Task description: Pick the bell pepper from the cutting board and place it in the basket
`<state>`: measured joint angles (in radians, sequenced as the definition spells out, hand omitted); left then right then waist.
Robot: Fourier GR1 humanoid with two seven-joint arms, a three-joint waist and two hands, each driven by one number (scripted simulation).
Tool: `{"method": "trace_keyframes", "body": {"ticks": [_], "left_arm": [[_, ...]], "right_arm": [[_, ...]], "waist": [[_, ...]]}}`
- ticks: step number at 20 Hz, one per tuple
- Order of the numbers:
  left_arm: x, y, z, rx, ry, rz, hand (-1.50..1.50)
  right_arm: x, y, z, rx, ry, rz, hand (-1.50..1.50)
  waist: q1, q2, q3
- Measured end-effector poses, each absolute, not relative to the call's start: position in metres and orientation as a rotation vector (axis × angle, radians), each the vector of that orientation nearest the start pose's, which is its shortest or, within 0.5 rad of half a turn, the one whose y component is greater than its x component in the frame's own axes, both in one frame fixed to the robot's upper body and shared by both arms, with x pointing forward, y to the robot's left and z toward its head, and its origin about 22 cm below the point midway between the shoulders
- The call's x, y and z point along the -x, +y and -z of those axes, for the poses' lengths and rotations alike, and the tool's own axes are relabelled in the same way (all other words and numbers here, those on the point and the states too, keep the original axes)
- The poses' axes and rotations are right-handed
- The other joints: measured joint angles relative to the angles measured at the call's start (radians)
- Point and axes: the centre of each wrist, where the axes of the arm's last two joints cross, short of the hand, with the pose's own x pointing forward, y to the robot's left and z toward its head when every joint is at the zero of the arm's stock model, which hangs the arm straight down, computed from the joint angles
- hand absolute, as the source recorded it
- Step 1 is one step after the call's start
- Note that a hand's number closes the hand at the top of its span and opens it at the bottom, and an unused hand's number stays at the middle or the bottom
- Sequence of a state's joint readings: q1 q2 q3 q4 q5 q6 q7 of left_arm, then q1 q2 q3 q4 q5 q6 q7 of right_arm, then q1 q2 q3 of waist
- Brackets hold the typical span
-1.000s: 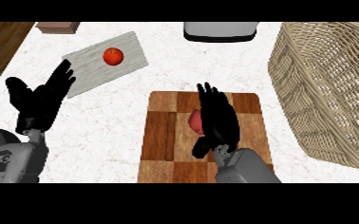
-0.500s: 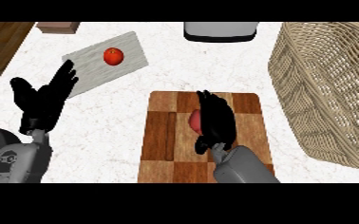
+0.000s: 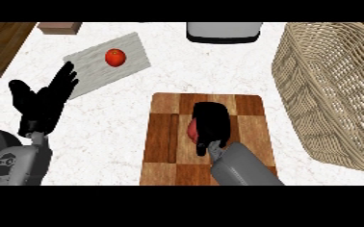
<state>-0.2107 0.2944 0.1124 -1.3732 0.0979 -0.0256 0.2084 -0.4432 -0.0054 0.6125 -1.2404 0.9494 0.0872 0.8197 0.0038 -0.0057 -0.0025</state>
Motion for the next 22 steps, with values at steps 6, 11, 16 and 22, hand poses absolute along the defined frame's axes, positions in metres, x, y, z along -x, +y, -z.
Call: {"method": "trace_keyframes", "body": {"ticks": [6, 11, 16, 22], "left_arm": [[-0.297, 0.307, -0.044, -0.171, -1.404, 0.099, 0.0], [-0.3, 0.298, -0.046, -0.141, -1.42, 0.124, 0.0], [-0.307, 0.288, -0.052, -0.122, -1.437, 0.154, 0.0], [-0.31, 0.279, -0.051, -0.112, -1.437, 0.171, 0.0]], "right_arm": [[-0.322, -0.07, -0.033, 0.951, -0.909, -0.85, 1.5], [-0.364, -0.091, -0.06, 1.003, -0.843, -0.535, 1.5], [-0.393, -0.097, -0.088, 1.025, -0.901, -0.328, 1.5], [-0.413, -0.085, -0.132, 1.129, -1.167, -0.11, 1.5]], "waist": [[0.033, 0.015, 0.002], [0.072, 0.034, 0.003], [0.107, 0.045, 0.003], [0.122, 0.046, 0.001]]}}
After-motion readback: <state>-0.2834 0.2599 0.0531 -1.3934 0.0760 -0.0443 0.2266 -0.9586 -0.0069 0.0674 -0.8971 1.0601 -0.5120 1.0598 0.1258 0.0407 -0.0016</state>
